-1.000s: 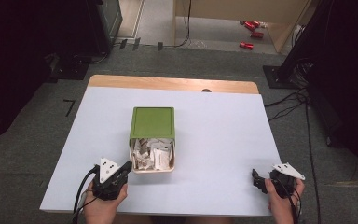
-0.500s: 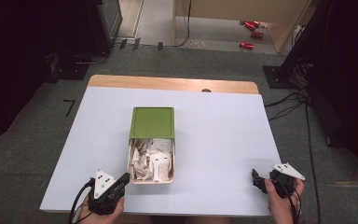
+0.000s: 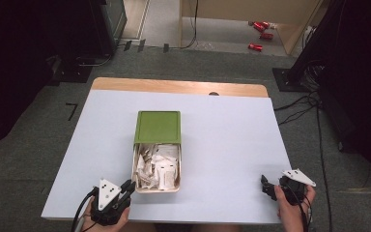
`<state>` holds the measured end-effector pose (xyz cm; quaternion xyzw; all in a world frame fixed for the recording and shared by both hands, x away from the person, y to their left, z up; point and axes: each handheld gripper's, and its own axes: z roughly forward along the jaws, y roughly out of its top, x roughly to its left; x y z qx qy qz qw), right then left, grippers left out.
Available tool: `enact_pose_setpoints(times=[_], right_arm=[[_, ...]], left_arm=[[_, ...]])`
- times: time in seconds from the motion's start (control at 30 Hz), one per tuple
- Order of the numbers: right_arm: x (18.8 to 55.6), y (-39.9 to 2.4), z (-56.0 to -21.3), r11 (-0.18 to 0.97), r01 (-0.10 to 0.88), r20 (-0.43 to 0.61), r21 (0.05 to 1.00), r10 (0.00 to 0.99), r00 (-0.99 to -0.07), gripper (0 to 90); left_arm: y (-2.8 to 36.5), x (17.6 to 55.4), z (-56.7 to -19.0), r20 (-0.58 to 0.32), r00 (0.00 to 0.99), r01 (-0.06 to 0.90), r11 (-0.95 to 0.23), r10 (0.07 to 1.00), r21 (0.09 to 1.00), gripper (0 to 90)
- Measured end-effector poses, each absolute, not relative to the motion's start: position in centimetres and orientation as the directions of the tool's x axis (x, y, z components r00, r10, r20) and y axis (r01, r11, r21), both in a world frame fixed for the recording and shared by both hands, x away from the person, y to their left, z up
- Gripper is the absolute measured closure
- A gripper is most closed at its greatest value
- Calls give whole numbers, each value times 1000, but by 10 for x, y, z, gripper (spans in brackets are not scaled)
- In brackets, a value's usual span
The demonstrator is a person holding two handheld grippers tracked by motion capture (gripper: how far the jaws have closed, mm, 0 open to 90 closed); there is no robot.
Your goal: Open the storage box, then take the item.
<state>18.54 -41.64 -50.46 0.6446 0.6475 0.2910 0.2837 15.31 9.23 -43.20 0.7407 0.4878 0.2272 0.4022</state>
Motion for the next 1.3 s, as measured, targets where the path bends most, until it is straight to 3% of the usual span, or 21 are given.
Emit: enact_pose_setpoints(times=[0.2,0.5,0.87,1.3], right_arm=[[186,-417,-505,0,670,8,743,1000,-9,121],[186,-417,-505,0,669,8,743,1000,-8,121],[185,-417,-505,0,669,8,744,1000,-8,121],[185,-417,-505,-1,668,8,744,1000,-8,121]], left_arm=[[97,161,-430,-72,407,544,-178,911,820,575],[96,173,-406,-74,416,510,-166,906,844,437],[87,179,-389,-80,421,480,-147,903,865,424],[61,178,-393,-72,477,459,-179,876,870,441]])
